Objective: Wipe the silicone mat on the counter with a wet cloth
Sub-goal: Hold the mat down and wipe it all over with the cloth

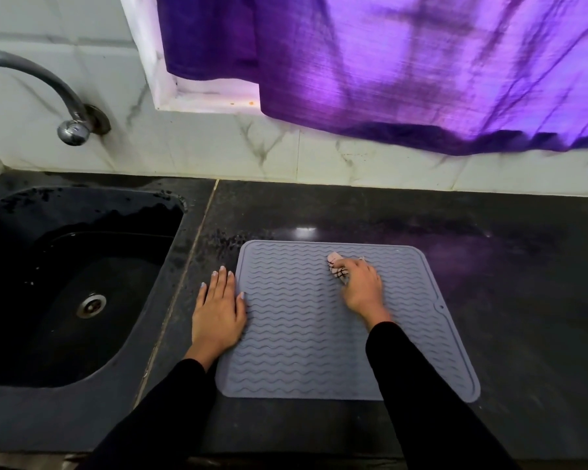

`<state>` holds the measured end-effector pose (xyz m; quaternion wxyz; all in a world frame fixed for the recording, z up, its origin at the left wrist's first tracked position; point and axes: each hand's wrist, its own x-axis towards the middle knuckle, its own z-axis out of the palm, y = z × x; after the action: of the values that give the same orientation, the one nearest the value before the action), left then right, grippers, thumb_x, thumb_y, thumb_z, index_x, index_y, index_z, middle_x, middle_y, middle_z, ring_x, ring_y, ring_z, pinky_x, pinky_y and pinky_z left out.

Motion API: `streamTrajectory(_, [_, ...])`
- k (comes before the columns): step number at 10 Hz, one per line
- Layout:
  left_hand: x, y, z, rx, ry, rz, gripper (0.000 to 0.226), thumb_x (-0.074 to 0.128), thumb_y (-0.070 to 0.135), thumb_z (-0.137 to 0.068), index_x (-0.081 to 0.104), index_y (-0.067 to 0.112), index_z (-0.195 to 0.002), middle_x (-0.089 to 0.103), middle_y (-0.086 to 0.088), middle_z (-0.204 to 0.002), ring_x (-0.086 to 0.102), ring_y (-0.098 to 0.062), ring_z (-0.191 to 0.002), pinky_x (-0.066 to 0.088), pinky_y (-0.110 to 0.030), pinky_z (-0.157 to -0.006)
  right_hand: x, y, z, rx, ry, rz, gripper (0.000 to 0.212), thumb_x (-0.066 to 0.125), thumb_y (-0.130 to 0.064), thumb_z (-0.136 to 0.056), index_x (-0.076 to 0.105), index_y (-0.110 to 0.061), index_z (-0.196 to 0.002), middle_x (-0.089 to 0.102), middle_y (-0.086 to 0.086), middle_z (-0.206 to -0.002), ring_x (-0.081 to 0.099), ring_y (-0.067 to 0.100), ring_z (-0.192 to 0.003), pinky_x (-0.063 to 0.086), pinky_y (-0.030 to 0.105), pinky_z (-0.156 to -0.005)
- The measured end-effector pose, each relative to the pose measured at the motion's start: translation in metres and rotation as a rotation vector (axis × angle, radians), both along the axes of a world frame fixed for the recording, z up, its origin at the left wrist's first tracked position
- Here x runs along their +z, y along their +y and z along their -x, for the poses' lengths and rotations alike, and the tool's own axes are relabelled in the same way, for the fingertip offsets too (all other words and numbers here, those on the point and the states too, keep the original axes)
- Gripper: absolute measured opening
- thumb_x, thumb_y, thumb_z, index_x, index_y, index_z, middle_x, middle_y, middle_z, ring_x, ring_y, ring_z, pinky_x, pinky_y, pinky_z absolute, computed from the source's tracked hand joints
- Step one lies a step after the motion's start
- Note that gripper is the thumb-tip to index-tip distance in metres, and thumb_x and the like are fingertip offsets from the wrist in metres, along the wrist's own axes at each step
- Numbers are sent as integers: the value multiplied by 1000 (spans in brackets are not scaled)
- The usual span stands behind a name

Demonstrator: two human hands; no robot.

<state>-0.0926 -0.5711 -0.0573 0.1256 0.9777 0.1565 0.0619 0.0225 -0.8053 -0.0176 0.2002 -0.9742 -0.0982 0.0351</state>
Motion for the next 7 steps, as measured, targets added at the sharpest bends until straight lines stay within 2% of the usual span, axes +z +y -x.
streamTrajectory(1, [2, 1, 1, -3, 3, 12, 86, -8, 50, -77, 19, 8, -146, 13, -7, -156, 6, -18, -145, 0, -35, -117, 16, -10, -4, 1, 197, -430, 42, 51, 5, -87, 59, -13, -125, 65, 8, -118, 62, 19, -102, 49, 21, -83])
streamTrajectory(2, [3, 1, 2, -9, 2, 25, 87, -8, 51, -76, 20, 8, -146, 13, -7, -156, 7, -18, -145, 0, -35, -117, 36, -44, -11, -191, 578, -1206, 40, 39, 0, -96, 54, -13, -131, 64, -4, -55, 47, 4, -35, 34, 10, -35])
streamTrajectory(3, [5, 0, 1, -3, 7, 32, 88, -9, 52, -75, 19, 8, -146, 12, -7, -156, 6, -18, -145, -1, -35, -117, 36, -70, -25, -590, 392, -1415, 44, 36, 1, -96, 54, -21, -129, 68, -2, -70, 51, 12, -39, 37, 15, -36])
streamTrajectory(4, [5, 0, 1, 0, 1, 25, 88, -8, 51, -75, 20, 8, -146, 13, -7, -156, 7, -18, -145, 0, -35, -117, 24, -65, -26, -535, 38, -942, 41, 44, -1, -94, 60, -23, -125, 63, -6, -113, 63, 18, -79, 47, 15, -49])
streamTrajectory(5, [3, 2, 1, -13, -11, 25, 87, -6, 52, -76, 22, 7, -145, 15, -8, -156, 9, -19, -145, 2, -35, -117, -2, -53, -17, -190, 19, -309, 39, 51, -14, -93, 55, -25, -131, 56, 5, -134, 56, 24, -113, 45, 31, -91])
streamTrajectory(6, [-1, 3, 1, -10, -22, 26, 85, -3, 52, -78, 25, 7, -145, 17, -9, -155, 11, -20, -144, 4, -37, -118, -14, -47, -3, -137, -79, 57, 55, 50, -8, -89, 40, -19, -142, 36, 8, -149, 27, 28, -140, 15, 38, -118])
streamTrajectory(7, [-2, 1, 0, -5, -34, 19, 82, -1, 52, -81, 26, 7, -144, 19, -9, -155, 13, -20, -144, 6, -37, -118, -12, -53, -13, -119, -85, 37, 56, 56, -4, -85, 45, -18, -139, 44, 8, -143, 36, 27, -134, 25, 38, -114])
